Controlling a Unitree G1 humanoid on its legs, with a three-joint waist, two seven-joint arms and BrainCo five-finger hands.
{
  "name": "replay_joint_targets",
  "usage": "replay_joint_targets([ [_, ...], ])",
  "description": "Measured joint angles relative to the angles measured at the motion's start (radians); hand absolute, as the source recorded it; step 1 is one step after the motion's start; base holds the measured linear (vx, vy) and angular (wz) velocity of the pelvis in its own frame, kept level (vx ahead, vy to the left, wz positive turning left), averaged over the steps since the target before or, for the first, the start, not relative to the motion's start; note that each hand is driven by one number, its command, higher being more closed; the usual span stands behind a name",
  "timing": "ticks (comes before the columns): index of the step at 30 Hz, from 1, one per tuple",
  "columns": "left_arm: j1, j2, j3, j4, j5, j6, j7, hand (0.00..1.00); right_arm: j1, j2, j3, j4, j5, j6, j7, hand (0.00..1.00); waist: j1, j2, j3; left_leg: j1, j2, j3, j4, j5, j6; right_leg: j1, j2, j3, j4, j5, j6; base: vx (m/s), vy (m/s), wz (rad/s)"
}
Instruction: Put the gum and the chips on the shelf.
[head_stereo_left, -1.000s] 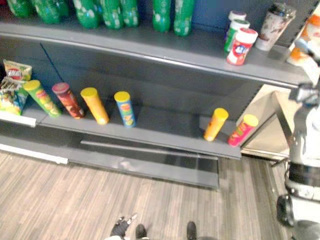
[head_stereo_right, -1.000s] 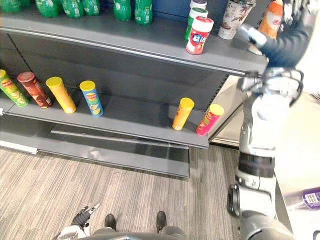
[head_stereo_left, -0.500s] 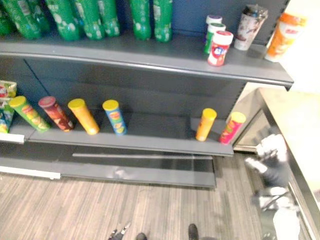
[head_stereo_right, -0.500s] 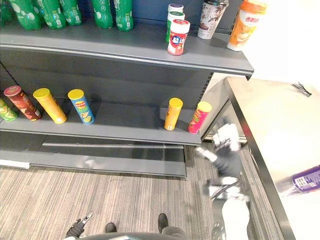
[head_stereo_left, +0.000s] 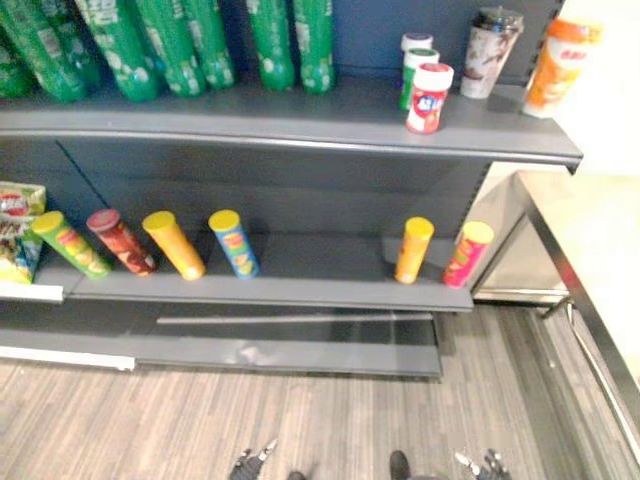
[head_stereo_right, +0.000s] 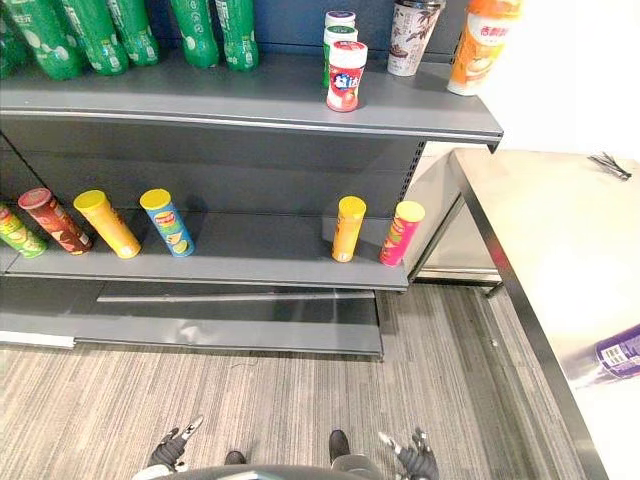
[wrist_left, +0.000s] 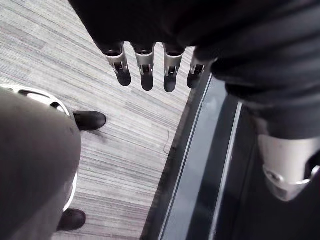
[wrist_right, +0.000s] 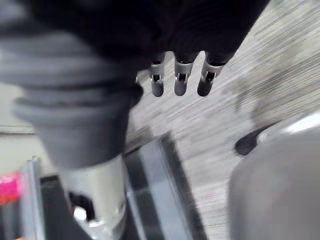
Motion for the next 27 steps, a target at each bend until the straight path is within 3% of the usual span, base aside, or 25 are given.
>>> replay_joint_targets([
  [3,-0.002,-0.003,-0.009,0.002,-0.025,-0.004,-0.010,0.00,-0.009,-0.014,-0.061,0.134,0.012,0.012,0.005,0.00,0.008,0.007,0.006,0.018,0.000,-0.003,0.000,-0.005,0.000,0.019,0.000,-0.005,0.000,-0.008,0.001,0.04,0.002,0.04],
  [14,-0.007,-0.002,0.002,0.026,-0.027,-0.004,-0.049,0.00,-0.040,-0.016,-0.127,0.227,0.016,0.033,0.048,0.00,0.006,0.011,0.010,0.032,-0.013,-0.005,0.000,-0.018,0.003,0.029,-0.016,-0.008,0.005,-0.023,0.011,0.02,0.010,0.01],
  [17,-0.021,0.002,-0.003,0.033,-0.035,-0.003,-0.056,0.00,-0.052,-0.016,-0.135,0.229,0.016,0.041,0.047,0.00,0.003,0.004,0.028,0.033,-0.019,-0.004,0.012,-0.031,0.012,0.016,-0.024,-0.007,0.052,-0.051,0.020,0.04,0.027,0.03],
  [21,-0.073,0.017,-0.005,0.027,-0.115,-0.003,-0.079,0.00,-0.093,0.017,-0.212,0.206,0.019,0.040,0.052,0.00,-0.010,-0.015,0.125,-0.068,0.007,0.024,0.299,-0.171,0.027,-0.054,-0.036,0.033,0.182,-0.098,0.040,-0.03,0.035,-0.18],
  [24,-0.063,0.005,0.032,0.001,-0.111,-0.002,-0.073,0.00,-0.089,0.033,-0.256,0.167,0.038,0.046,0.053,0.00,-0.022,0.010,0.136,-0.152,0.099,0.163,0.495,-0.293,0.050,-0.109,-0.010,0.104,0.143,-0.041,0.085,-0.04,0.122,-1.02],
  [25,-0.061,0.005,0.040,-0.008,-0.110,-0.003,-0.073,0.00,-0.087,0.035,-0.259,0.155,0.048,0.049,0.051,0.00,-0.015,0.014,0.137,-0.148,0.114,0.195,0.509,-0.311,0.064,-0.116,-0.020,0.088,0.123,-0.044,0.084,-0.12,0.197,-1.64],
  [27,-0.061,-0.007,0.090,-0.018,-0.103,-0.003,-0.068,0.00,-0.087,0.049,-0.285,0.138,0.057,0.050,0.042,0.00,-0.007,0.028,0.162,-0.115,0.193,0.329,0.531,-0.345,0.073,-0.136,-0.084,-0.219,0.145,-0.072,-0.008,-0.06,0.171,-1.78],
])
